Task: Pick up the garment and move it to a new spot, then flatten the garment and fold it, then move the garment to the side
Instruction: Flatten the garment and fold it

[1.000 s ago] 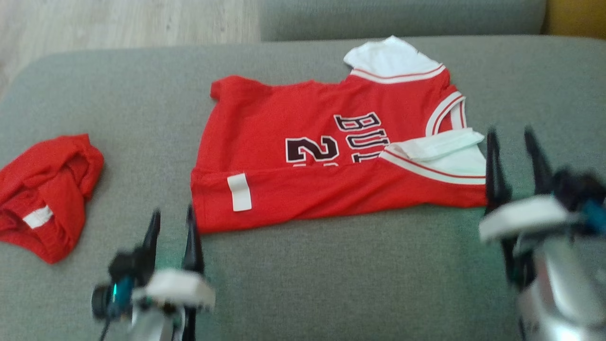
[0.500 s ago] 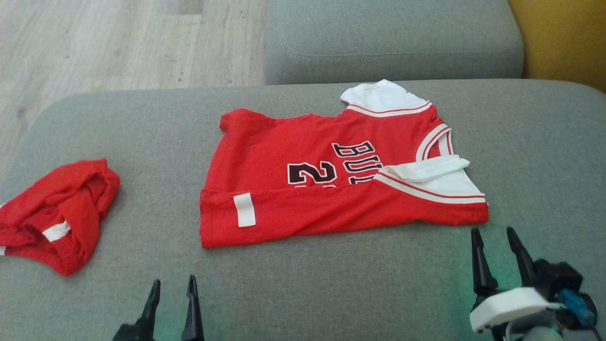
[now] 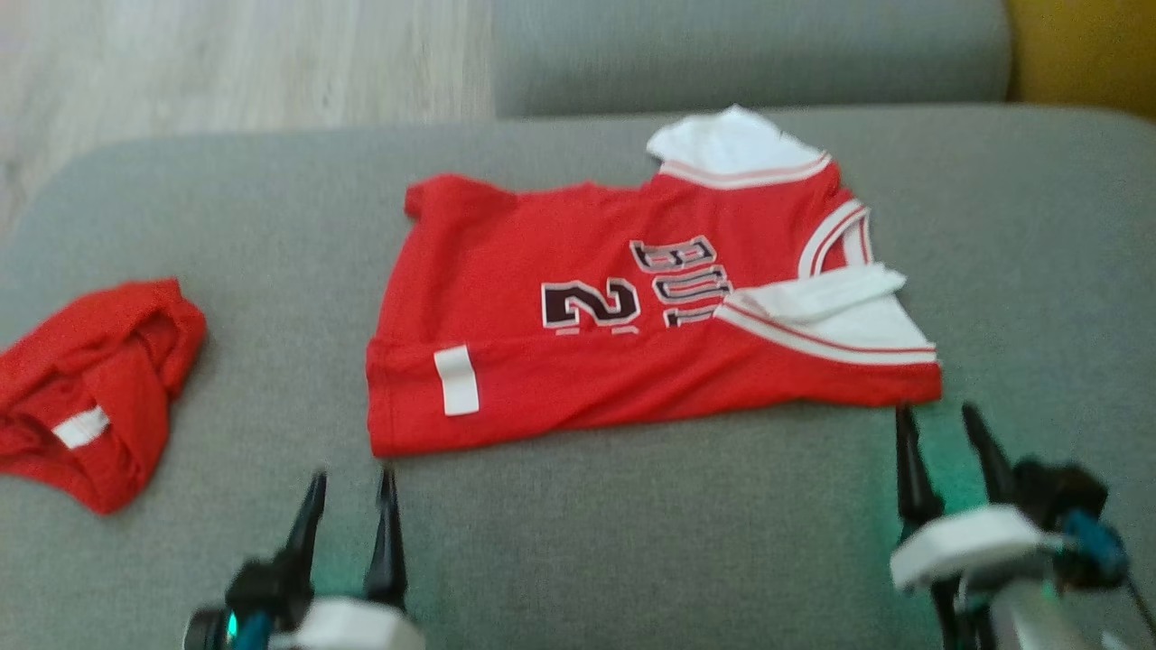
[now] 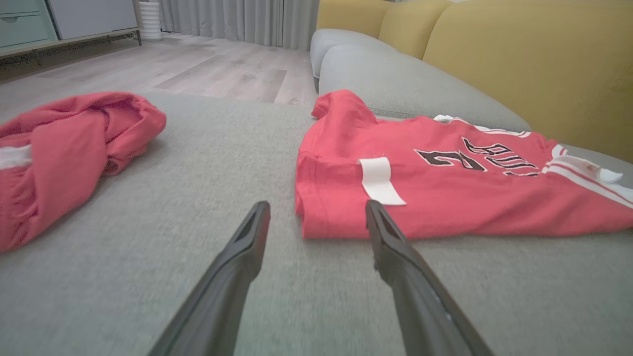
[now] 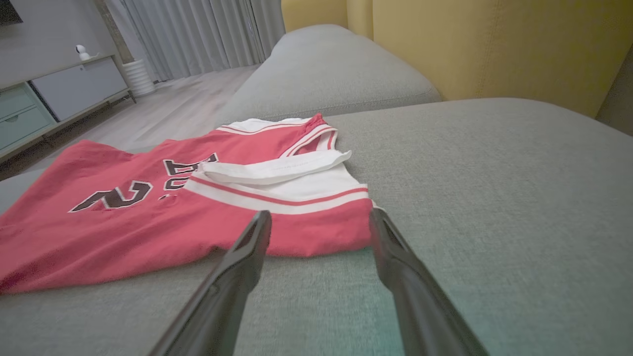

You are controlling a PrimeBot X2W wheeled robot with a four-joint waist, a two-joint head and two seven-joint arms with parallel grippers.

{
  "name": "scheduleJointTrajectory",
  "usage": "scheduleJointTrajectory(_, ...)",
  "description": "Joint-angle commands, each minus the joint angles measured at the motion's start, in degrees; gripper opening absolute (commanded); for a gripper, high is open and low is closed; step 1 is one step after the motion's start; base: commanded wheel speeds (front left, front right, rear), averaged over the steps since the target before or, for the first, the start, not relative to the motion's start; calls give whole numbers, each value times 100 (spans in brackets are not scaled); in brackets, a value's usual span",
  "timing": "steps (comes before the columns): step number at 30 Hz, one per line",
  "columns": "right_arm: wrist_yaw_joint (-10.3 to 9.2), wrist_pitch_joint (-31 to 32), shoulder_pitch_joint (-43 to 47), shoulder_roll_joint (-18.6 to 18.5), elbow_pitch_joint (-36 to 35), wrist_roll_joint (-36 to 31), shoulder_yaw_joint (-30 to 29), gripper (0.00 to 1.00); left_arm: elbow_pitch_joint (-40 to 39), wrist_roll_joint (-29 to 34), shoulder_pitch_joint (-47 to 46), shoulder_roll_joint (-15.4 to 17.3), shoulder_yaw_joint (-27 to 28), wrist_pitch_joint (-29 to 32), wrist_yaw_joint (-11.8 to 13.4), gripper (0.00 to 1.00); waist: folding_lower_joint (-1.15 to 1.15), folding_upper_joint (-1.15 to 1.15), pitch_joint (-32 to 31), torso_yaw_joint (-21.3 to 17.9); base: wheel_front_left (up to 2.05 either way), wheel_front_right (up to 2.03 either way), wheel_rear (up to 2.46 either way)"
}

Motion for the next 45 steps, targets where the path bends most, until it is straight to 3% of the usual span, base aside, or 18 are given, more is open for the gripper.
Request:
scheduleJointTrajectory(1, -4, -63, -359, -24, -114, 29, 89, 100, -144, -28, -337, 39, 126, -62, -22, 100, 0, 0, 241, 1, 0, 0, 0)
scheduleJointTrajectory(9, -4, -48, -1259, -24, 756, -149, -341, 100, -41, -155, -921, 39, -142, -62, 9, 100, 0, 0, 868, 59, 0, 0, 0)
scheduleJointTrajectory(16, -4, 12, -1571, -24, 1472, -395, -718, 100, 19, -271, -1063, 39, -296, -62, 41, 100, 0, 0, 1057, 123, 0, 0, 0)
scheduleJointTrajectory(17, -4, 25, -1586, -24, 1561, -387, -682, 74, 24, -289, -1067, 39, -303, -62, 46, 100, 0, 0, 1068, 125, 0, 0, 0)
scheduleJointTrajectory(18, -4, 25, -1600, -24, 1633, -348, -645, 0, 31, -316, -1071, 39, -300, -62, 56, 100, 0, 0, 1076, 125, 0, 0, 0)
scheduleJointTrajectory(26, -4, -33, -1650, -24, 1685, -175, -396, 0, 116, -660, -1199, 39, -190, -62, -37, 100, 0, 0, 1118, 61, 0, 0, 0)
scheduleJointTrajectory(30, -4, -51, -1649, -24, 1540, -111, -292, 0, 484, -1007, -1291, 39, -310, -62, -223, 100, 0, 0, 1135, 0, 0, 0, 0)
scheduleJointTrajectory(37, -4, -60, -1631, -24, 1331, 14, -165, 0, 1394, -1397, -1581, 39, -641, -62, -308, 98, 0, 0, 1144, -67, 0, 0, 0)
scheduleJointTrajectory(38, -4, -60, -1625, -24, 1289, 42, -149, 0, 1480, -1447, -1641, 39, -674, -62, -323, 40, 0, 0, 1138, -71, 0, 0, 0)
scheduleJointTrajectory(39, -4, -61, -1618, -24, 1232, 60, -121, 0, 1503, -1501, -1701, 39, -671, -62, -337, 0, 0, 0, 1132, -74, 0, 0, 0)
scheduleJointTrajectory(45, -4, -62, -1511, -24, 948, 274, -13, 0, 1341, -1444, -1753, 39, -448, -62, -353, 0, 0, 0, 870, -76, 0, 0, 0)
